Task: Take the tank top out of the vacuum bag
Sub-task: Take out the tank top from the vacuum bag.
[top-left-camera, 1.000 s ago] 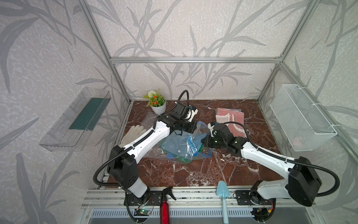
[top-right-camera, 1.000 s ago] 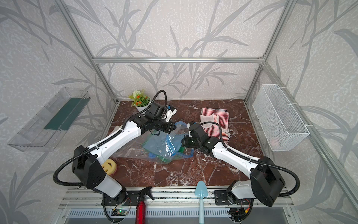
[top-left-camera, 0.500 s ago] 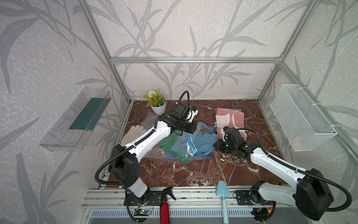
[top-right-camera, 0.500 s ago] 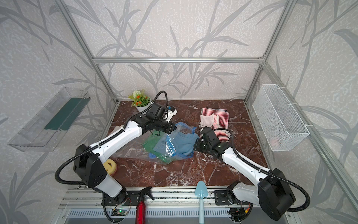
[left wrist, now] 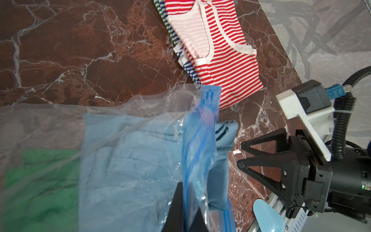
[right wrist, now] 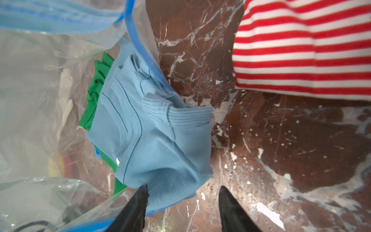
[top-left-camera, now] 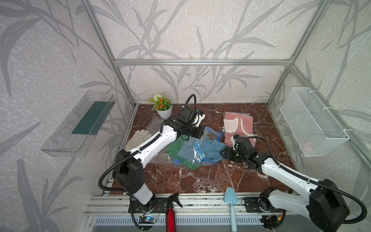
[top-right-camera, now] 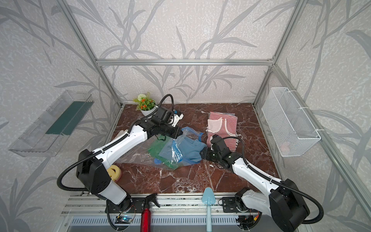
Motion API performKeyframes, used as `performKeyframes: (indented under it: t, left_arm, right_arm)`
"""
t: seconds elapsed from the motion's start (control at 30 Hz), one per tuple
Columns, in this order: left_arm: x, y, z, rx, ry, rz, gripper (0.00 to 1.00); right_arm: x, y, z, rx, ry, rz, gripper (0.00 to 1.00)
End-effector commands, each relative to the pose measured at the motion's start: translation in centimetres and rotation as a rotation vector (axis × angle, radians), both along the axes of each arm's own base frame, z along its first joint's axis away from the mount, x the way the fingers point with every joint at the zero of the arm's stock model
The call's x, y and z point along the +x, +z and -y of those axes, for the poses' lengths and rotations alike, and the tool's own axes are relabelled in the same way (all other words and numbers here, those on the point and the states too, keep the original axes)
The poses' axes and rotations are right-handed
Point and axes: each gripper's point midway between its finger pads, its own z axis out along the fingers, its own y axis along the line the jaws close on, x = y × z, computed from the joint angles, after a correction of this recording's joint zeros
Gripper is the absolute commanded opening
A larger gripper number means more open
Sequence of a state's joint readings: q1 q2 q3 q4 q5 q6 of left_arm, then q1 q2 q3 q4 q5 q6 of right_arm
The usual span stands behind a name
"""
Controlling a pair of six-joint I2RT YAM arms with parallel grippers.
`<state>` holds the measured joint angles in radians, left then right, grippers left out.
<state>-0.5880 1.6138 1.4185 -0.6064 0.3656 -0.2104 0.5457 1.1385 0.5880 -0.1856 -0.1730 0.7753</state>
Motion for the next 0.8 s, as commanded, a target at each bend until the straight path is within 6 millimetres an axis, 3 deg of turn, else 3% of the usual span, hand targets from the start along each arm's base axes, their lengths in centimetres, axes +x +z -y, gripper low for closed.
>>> performKeyframes:
  t: [0.0,0.43,0.63,0.77]
  left_arm:
    - [0.1,0.5,0.1,-0.003,-0.011,0.008,0.0]
    - [0.2,0.5,0.1,-0.002,-0.011,0.008,0.0]
    - [0.2,0.4,0.0,0.004,-0.011,0.005,0.0]
    - [0.2,0.3,0.0,0.005,-0.011,0.003,0.0]
  right_arm:
    - [1.1,1.0,1.1,-0.038,-0.014,0.082,0.62]
    - [3.8,-0.7,-2.8,0.005,0.328,0.103,0.62]
    - [3.6,-1.8,-4.4,0.035,0.382,0.049,0.42]
    - [3.0,-2.1,-4.7,0.0,0.401,0.023,0.17]
